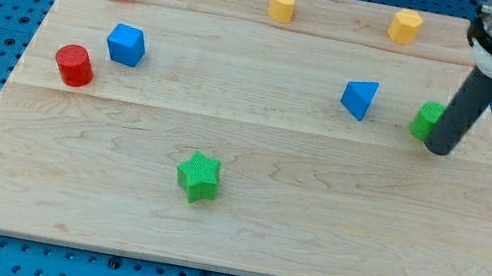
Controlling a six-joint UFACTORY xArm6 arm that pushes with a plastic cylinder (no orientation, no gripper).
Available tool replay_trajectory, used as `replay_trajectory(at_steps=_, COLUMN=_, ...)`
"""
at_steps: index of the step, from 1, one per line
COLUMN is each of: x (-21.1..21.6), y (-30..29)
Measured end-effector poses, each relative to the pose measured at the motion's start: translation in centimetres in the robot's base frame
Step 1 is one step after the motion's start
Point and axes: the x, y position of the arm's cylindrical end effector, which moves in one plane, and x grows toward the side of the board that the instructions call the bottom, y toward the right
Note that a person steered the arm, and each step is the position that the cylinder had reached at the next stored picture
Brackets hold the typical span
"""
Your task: Move your arm towards the green star
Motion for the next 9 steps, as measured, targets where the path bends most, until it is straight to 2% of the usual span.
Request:
replay_trajectory(at_steps=1, x=-1.6, y=-0.1)
replay_trajectory(at_steps=3, x=5.2, y=-0.2)
replay_trajectory(at_steps=6, x=5.5, y=-0.5)
replay_trajectory(at_steps=7, x=7.4, y=-3.4)
replay_trajectory(at_steps=9, x=7.5, y=-13.0)
